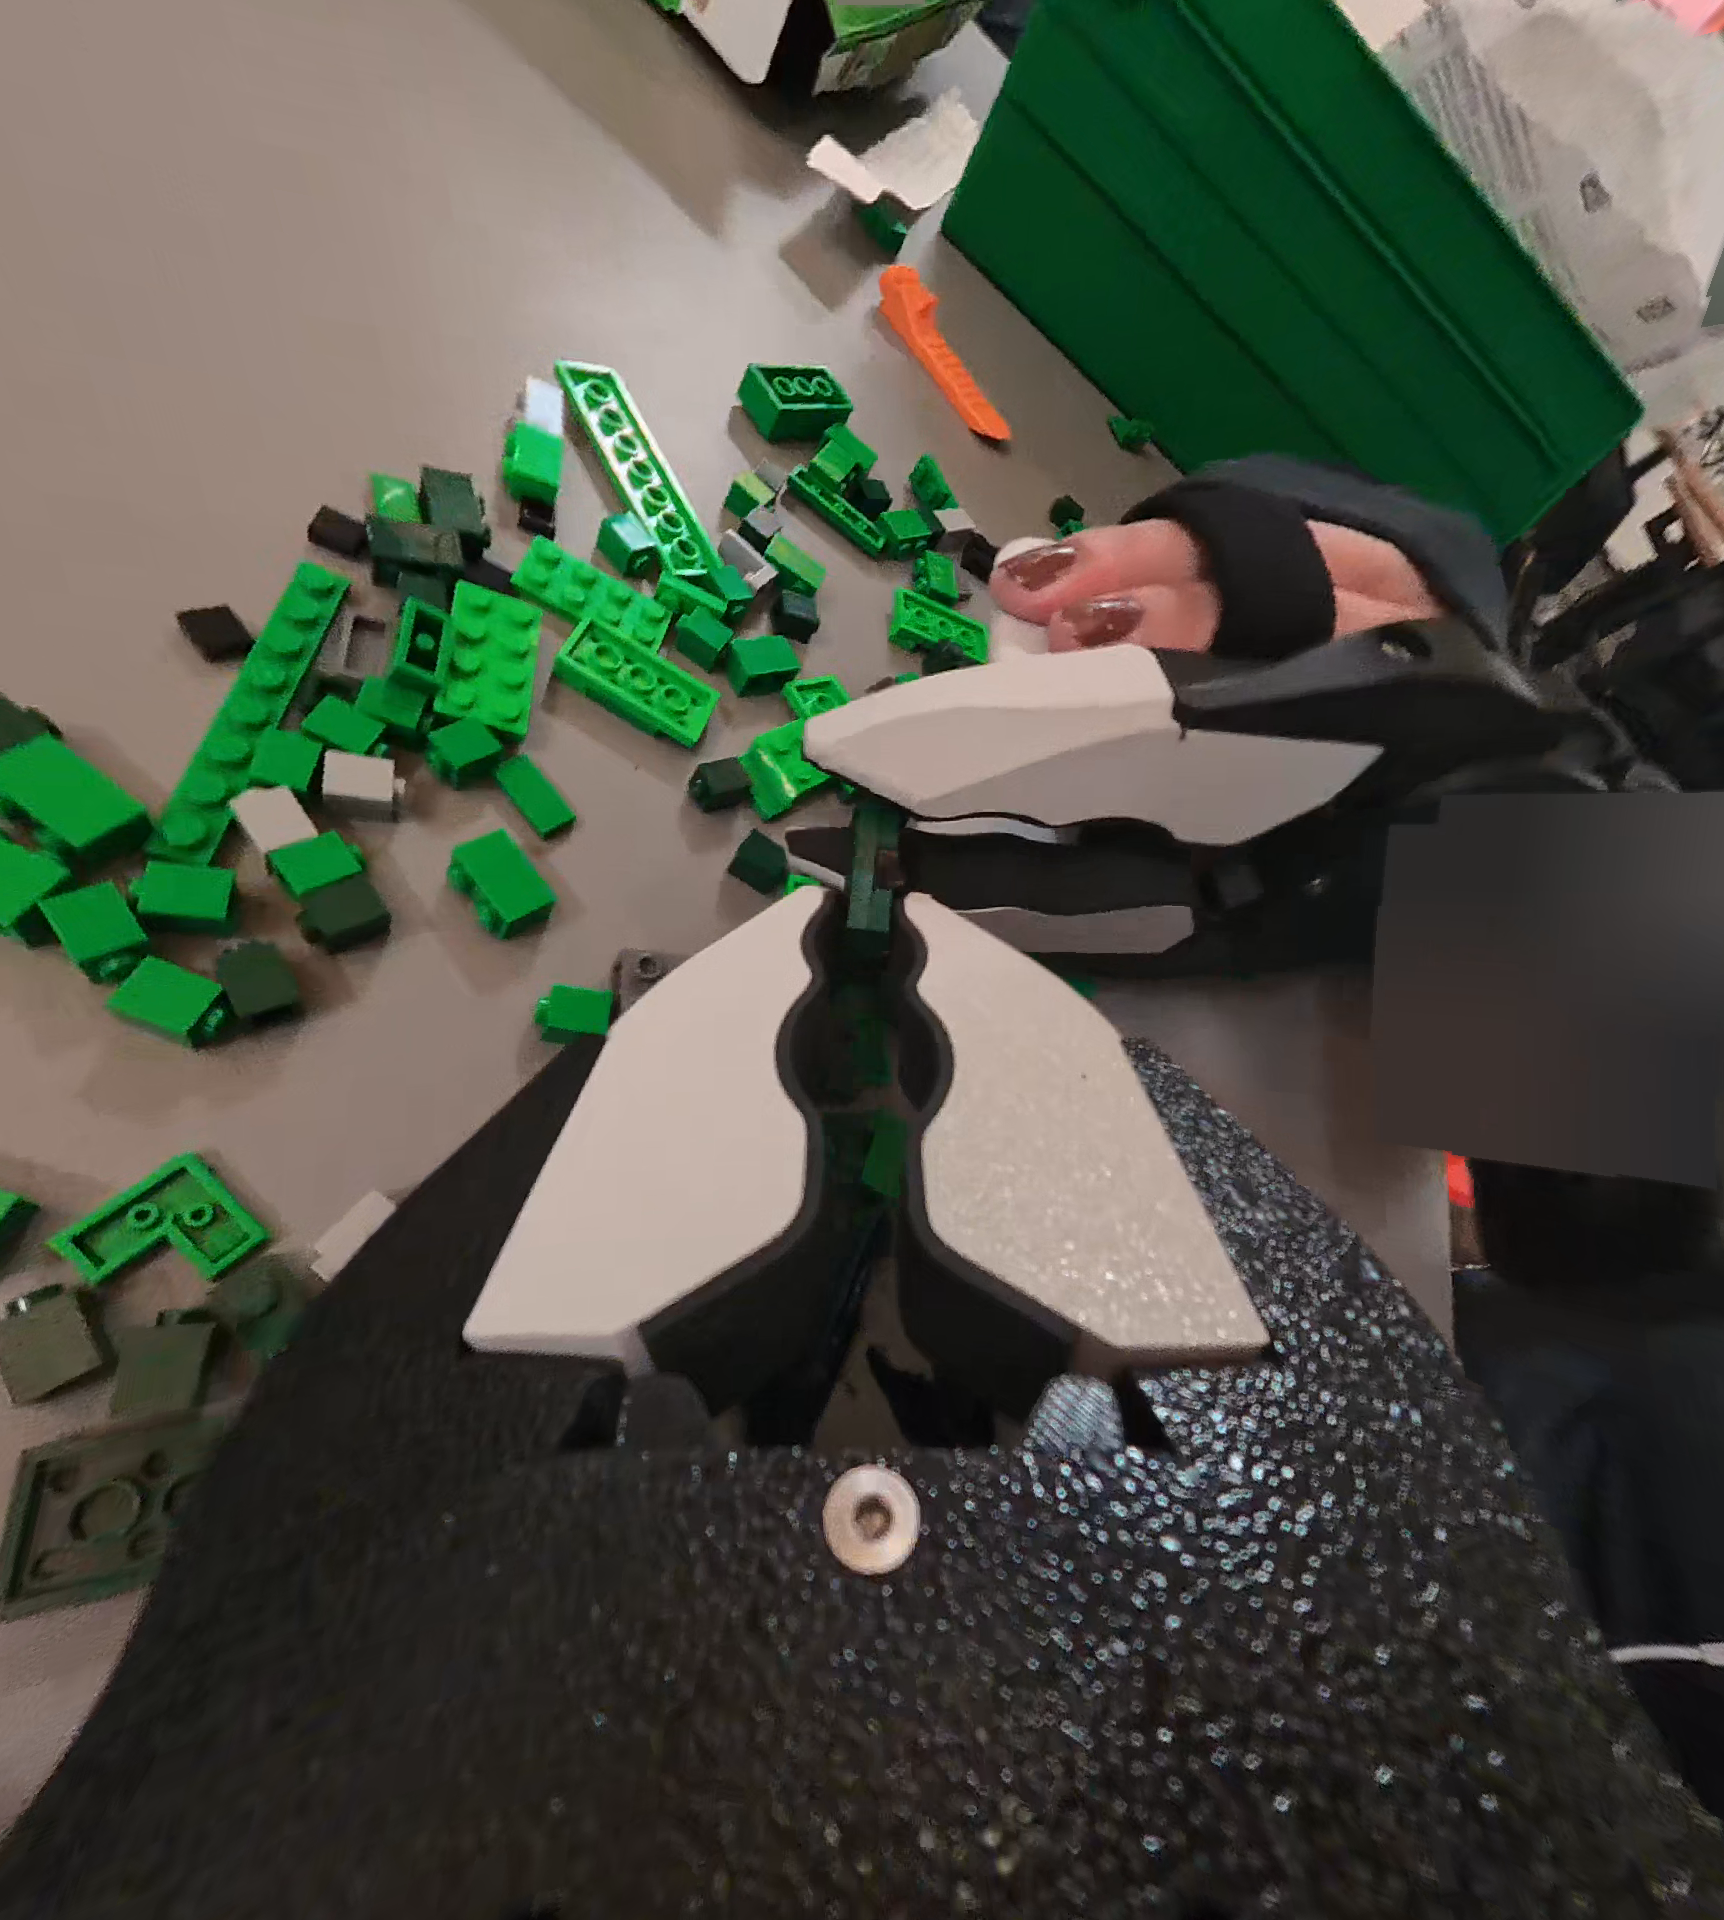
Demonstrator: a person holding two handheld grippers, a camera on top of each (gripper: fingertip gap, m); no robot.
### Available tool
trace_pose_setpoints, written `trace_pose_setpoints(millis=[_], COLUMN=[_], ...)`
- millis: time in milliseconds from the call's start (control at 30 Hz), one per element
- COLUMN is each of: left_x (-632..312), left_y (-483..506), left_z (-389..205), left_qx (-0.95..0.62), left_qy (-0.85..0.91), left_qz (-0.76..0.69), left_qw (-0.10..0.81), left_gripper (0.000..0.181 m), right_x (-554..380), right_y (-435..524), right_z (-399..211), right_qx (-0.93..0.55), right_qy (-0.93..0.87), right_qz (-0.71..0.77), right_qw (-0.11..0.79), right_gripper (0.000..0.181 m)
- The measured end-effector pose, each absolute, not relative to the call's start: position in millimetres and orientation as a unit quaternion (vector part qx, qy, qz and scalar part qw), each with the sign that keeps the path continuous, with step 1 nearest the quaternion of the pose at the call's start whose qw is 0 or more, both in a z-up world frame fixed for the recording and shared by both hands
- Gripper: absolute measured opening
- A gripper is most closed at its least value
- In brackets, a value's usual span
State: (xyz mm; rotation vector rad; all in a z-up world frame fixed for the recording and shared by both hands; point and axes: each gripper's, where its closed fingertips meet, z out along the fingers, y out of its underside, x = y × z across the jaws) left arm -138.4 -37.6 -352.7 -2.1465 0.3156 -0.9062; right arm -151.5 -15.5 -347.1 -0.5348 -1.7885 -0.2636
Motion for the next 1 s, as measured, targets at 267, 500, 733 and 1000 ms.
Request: trace_pose_setpoints(millis=[267,500,733,1000], left_x=[-146,-146,-146,-149], left_y=[-29,-27,-28,-31], left_z=[-351,-358,-362,-364], left_qx=[-0.816,-0.837,-0.850,-0.867], left_qy=[0.053,0.076,0.101,0.148], left_qz=[-0.444,-0.391,-0.356,-0.297], left_qw=[0.366,0.376,0.374,0.371], left_gripper=[0.008,0.008,0.008,0.008], right_x=[-160,-160,-160,-162], right_y=[-7,-5,-8,-12], right_z=[-344,-353,-360,-362], right_qx=[-0.203,-0.289,-0.314,-0.291], right_qy=[-0.737,-0.747,-0.763,-0.774], right_qz=[-0.161,-0.045,-0.018,-0.036], right_qw=[0.624,0.596,0.564,0.562], right_gripper=[0.017,0.019,0.026,0.022])
